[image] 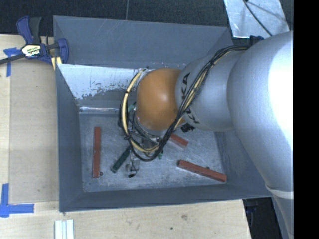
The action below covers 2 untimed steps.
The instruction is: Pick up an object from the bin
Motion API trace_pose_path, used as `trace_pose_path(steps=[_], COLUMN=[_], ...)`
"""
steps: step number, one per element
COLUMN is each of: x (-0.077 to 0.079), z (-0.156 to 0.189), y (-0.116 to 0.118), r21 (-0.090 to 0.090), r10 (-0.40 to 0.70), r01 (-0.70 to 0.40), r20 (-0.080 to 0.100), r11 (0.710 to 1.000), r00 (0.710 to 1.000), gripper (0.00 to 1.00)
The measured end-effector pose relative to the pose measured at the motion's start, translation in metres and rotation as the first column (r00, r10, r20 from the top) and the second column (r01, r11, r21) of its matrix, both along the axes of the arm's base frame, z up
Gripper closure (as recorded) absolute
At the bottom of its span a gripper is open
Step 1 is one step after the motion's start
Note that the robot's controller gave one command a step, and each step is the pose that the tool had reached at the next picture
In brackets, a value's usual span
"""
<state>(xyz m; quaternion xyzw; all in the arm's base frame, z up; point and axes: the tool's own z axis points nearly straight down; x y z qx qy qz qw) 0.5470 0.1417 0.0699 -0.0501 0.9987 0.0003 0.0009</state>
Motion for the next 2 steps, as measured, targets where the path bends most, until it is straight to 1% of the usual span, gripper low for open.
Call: trace_pose_path(steps=[1, 2], x=[0.001, -0.014], z=[0.002, 0.156], y=[0.001, 0.024], r21=[0.002, -0.001], r10=[0.0, 0.32], r01=[0.0, -0.32], r20=[0.003, 0.009], r11=[1.0, 0.947], r00=[1.0, 0.947], gripper=[1.0, 1.0])
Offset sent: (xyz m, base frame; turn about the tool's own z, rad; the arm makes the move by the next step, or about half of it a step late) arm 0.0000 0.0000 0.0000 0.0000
